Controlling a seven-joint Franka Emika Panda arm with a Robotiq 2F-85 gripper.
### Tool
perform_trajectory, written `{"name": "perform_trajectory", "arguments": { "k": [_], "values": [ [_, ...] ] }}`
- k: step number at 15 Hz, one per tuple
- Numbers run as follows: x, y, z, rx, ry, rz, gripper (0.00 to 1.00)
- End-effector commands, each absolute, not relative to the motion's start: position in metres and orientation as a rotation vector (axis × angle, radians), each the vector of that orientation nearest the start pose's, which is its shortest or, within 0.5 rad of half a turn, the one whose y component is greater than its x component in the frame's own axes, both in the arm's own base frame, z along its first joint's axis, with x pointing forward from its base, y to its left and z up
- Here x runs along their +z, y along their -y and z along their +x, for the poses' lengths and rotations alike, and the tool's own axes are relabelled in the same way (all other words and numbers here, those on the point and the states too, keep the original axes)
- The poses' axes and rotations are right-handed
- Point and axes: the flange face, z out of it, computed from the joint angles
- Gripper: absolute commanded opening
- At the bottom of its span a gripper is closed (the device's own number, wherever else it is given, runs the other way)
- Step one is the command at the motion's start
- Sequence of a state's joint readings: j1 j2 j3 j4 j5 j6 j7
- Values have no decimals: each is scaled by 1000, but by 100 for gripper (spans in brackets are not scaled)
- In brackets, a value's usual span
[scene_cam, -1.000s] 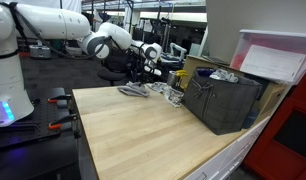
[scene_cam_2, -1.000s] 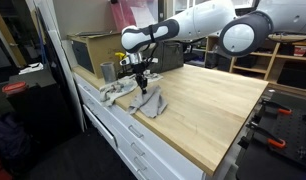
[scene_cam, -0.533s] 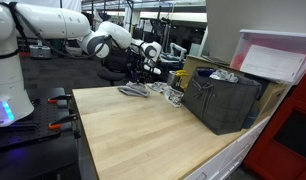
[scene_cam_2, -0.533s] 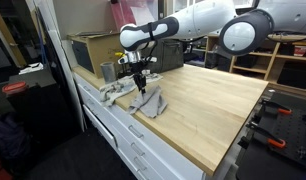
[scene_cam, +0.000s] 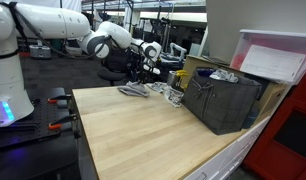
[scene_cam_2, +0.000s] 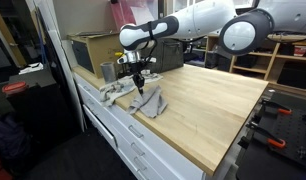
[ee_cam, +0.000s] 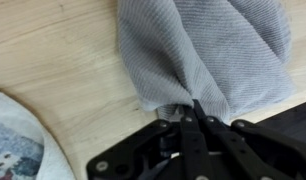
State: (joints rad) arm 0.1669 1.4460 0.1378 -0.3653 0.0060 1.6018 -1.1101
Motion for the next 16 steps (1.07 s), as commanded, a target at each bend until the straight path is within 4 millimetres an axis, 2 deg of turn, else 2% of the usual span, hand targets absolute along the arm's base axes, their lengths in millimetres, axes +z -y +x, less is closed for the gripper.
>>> {"name": "perform_trajectory", "arguments": {
  "k": [1,8,11,16],
  "values": [
    [165,-170,763,178,1826,-2274,1],
    [150,-185,750,247,1836,-2201,1],
    [149,-185,752,220,1785,-2239,1],
    [150,-178,748,288,1719,-2271,1]
  ]
}}
